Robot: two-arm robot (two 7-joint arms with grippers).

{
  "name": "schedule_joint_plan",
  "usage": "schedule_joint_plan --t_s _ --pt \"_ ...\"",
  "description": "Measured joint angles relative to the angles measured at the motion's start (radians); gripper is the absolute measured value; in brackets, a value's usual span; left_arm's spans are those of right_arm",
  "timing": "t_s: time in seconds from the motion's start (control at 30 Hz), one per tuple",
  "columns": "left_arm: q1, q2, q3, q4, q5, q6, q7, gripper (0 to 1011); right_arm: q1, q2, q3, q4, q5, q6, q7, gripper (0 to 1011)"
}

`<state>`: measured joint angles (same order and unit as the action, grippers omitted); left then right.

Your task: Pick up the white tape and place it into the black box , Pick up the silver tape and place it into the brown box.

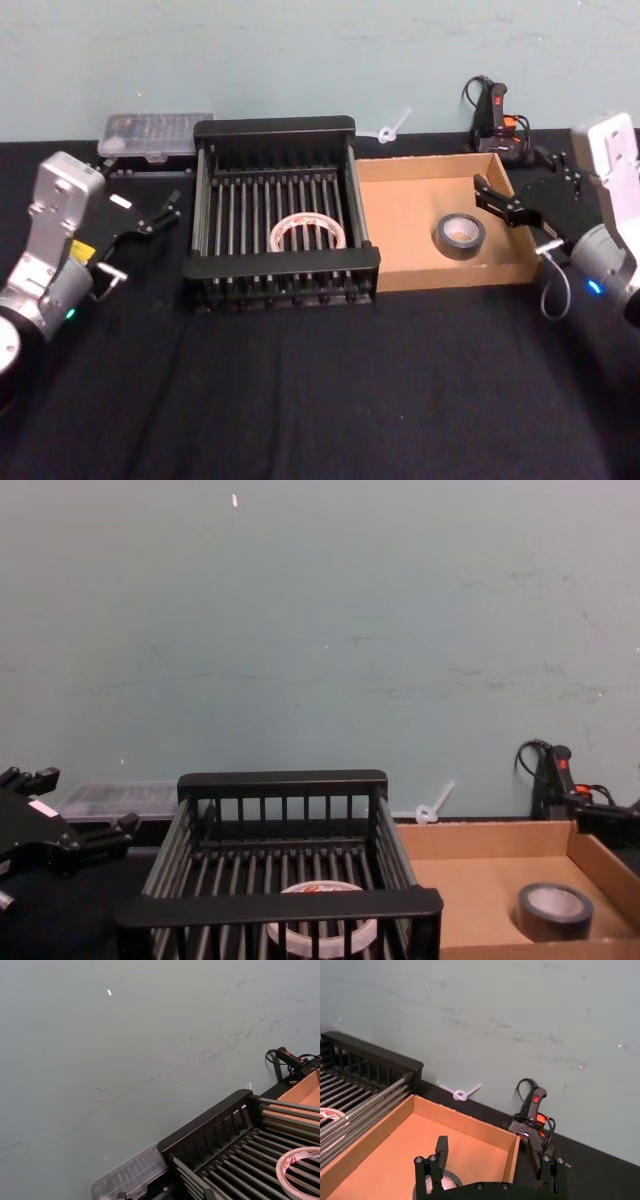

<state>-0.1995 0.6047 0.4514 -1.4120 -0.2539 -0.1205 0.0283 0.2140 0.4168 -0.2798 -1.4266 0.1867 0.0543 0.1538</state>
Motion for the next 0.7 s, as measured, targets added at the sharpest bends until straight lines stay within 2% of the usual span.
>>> schedule_joint_plan --t_s 0.2,0.3,0.7 --pt "0.0 0.0 0.0 0.0 0.0 0.0 0.0 1001 -0.042 -0.011 0.02 0.01 -0.018 -0.1 -0.002 1002" --pt "0.0 0.0 0.0 0.0 0.0 0.0 0.0 1001 -0.057 -0.017 0.025 0.016 -0.026 -0.119 -0.002 1002" --pt "0.0 0.0 0.0 0.0 0.0 0.0 0.0 1001 -0.072 -0.027 0.038 0.015 -0.035 -0.118 0.002 1002"
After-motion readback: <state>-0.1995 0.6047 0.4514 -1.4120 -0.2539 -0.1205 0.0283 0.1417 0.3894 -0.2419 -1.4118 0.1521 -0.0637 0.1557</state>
